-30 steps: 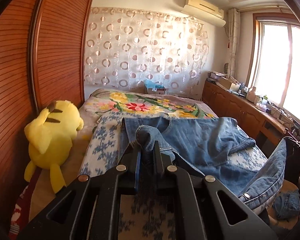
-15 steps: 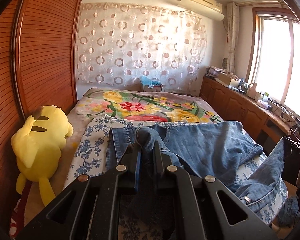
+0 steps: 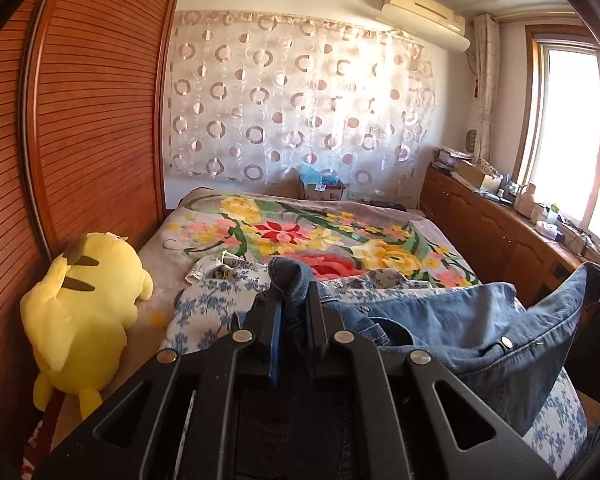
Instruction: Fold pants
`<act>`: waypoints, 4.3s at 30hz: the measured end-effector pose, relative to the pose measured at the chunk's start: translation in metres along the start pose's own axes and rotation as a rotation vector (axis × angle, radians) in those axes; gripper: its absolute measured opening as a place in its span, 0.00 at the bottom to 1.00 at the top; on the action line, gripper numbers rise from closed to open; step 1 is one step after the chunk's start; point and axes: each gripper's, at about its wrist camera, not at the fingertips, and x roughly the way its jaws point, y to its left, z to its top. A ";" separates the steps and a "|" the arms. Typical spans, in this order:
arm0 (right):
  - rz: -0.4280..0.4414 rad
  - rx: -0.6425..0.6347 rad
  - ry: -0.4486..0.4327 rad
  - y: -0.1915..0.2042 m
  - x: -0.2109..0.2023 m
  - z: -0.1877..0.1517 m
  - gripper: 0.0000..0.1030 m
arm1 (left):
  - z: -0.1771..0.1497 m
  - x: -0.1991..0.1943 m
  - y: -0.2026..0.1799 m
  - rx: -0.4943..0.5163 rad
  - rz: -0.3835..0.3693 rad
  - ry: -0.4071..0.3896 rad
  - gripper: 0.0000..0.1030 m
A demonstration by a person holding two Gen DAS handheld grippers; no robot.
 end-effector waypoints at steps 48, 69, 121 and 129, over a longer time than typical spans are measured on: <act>-0.031 -0.026 0.304 -0.002 0.068 0.026 0.59 | -0.044 0.090 0.016 0.053 -0.001 0.236 0.59; -0.045 -0.199 0.424 0.014 0.095 0.021 0.08 | -0.055 0.081 -0.026 0.121 -0.085 0.256 0.59; 0.100 -0.098 0.380 0.033 0.045 0.008 0.43 | -0.105 0.040 0.032 -0.025 -0.010 0.348 0.50; 0.052 -0.079 0.380 0.035 0.010 -0.005 0.44 | -0.109 0.027 0.023 0.052 -0.039 0.323 0.22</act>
